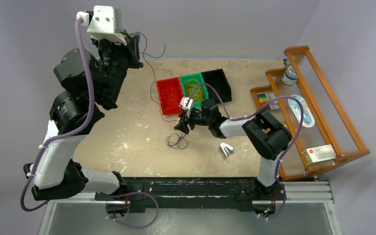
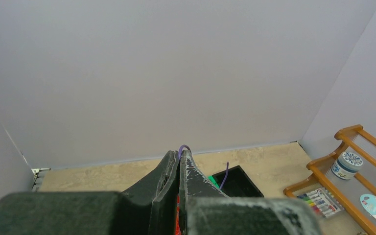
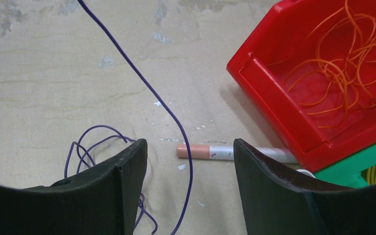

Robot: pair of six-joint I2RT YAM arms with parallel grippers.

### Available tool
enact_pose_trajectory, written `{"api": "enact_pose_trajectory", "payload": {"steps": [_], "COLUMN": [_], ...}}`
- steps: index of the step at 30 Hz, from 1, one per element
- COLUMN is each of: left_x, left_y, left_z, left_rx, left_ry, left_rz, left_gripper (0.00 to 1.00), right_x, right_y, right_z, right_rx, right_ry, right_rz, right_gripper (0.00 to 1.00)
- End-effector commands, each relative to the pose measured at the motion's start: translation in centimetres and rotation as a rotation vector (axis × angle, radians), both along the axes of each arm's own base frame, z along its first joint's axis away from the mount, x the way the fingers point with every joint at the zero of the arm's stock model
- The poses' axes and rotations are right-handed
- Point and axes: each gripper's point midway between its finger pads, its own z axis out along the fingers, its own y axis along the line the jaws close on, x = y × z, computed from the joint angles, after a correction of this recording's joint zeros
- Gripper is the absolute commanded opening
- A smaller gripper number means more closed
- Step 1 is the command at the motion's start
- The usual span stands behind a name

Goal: Untangle the cables

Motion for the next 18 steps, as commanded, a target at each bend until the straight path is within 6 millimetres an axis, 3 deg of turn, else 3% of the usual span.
{"api": "enact_pose_trajectory", "payload": {"steps": [1, 4, 7, 10, 15, 18], "left_x": [-0.8, -0.7, -0.7, -0.7, -0.7, -0.7], "left_y": [0.4, 0.4, 0.5, 0.7, 1.5, 2.0], "left_z": [1.6, 1.6, 1.5, 1.2, 0.5, -0.2], "left_rx": [-0.045, -0.046, -0.045, -0.039, -0.038, -0.038], "left_ry": [-0.033, -0.033, -0.031, -0.023, -0.009, 0.003], "left_rz": [-0.019, -0.019, -0.016, -0.005, 0.032, 0.059], "left_gripper": [0.0, 0.0, 0.0, 0.0, 0.0, 0.0], "right_x": [0.2, 0.3, 0.6, 1.1, 1.8, 2.3], "right_y": [1.0, 1.0, 0.8, 0.3, -1.3, -2.6], "right_z": [1.2, 0.5, 0.2, 0.9, 4.2, 7.0], "right_rx": [0.015, -0.006, -0.016, -0.006, 0.058, 0.099], "right_ry": [-0.016, 0.013, 0.038, 0.042, 0.01, -0.028], "right_rz": [0.048, 0.042, 0.011, -0.052, -0.183, -0.271], "right_gripper": [0.66, 0.56, 0.31, 0.16, 0.01, 0.0]}}
